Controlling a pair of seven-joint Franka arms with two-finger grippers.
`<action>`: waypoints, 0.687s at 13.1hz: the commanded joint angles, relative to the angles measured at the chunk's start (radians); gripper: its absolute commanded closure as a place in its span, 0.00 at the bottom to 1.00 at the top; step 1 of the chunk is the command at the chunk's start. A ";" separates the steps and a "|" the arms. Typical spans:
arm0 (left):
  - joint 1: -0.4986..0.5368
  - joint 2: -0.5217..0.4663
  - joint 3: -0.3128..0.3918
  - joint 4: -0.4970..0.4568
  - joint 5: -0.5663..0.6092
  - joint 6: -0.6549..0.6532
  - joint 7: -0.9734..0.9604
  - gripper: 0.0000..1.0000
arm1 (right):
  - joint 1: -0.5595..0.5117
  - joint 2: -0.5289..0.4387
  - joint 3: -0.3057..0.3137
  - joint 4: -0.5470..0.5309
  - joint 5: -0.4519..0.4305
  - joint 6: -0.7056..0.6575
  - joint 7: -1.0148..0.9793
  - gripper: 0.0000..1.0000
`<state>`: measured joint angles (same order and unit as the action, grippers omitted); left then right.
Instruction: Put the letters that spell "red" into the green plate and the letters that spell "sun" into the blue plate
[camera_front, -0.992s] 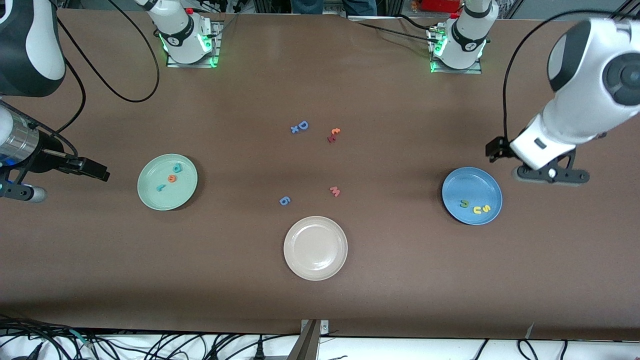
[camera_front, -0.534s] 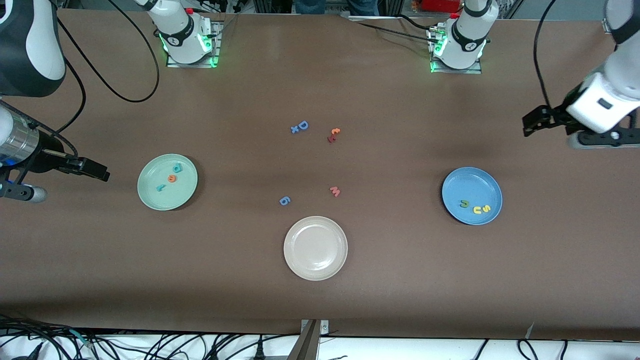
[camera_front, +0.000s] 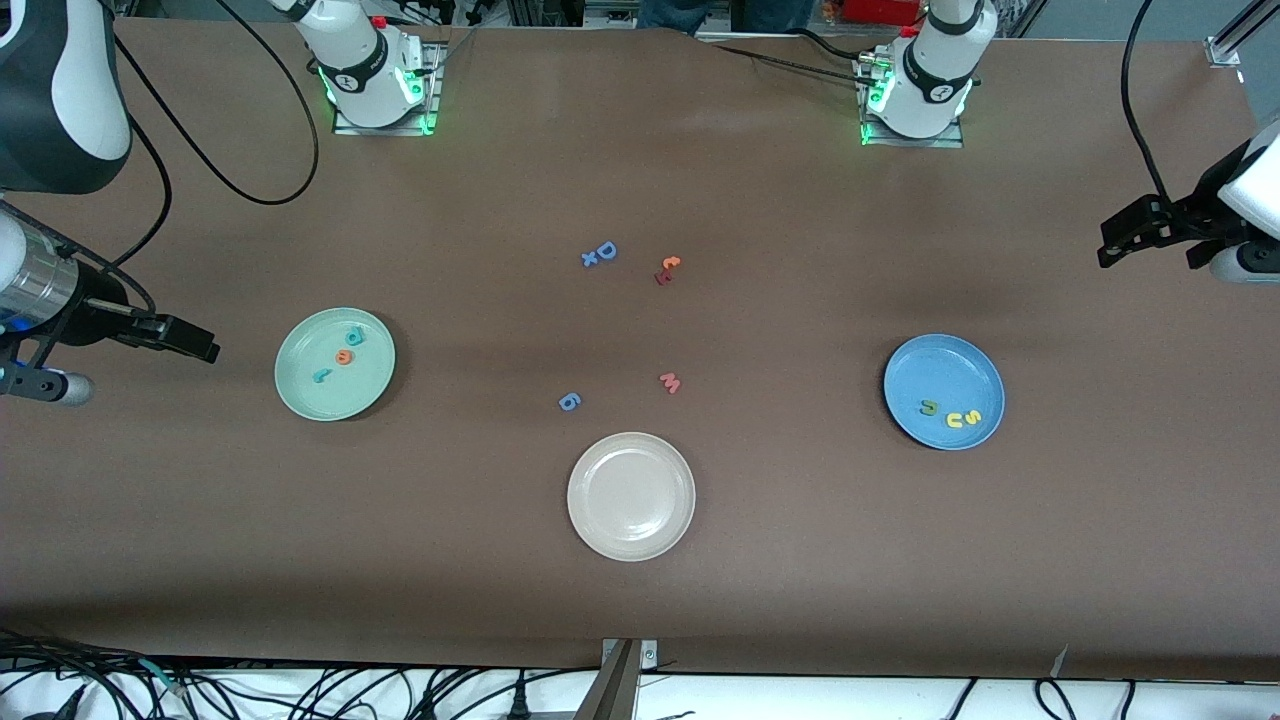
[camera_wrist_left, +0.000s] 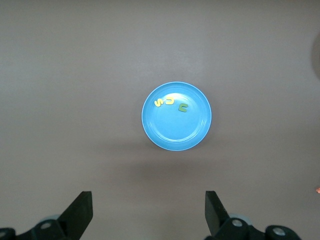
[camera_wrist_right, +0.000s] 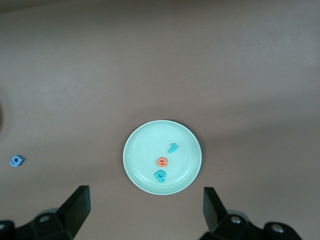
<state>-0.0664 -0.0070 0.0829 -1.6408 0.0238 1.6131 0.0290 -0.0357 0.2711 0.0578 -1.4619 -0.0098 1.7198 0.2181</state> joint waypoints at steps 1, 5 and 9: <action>-0.004 -0.005 0.000 0.018 -0.031 -0.019 0.038 0.01 | -0.016 -0.009 0.013 -0.011 0.017 0.009 -0.016 0.00; -0.006 0.001 -0.002 0.013 -0.062 -0.016 0.083 0.00 | -0.016 -0.009 0.013 -0.011 0.017 0.009 -0.016 0.00; -0.004 0.010 -0.002 0.010 -0.062 -0.010 0.097 0.00 | -0.016 -0.009 0.013 -0.009 0.017 0.009 -0.016 0.00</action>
<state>-0.0686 -0.0038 0.0770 -1.6415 -0.0126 1.6127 0.0976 -0.0358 0.2711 0.0578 -1.4619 -0.0098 1.7199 0.2181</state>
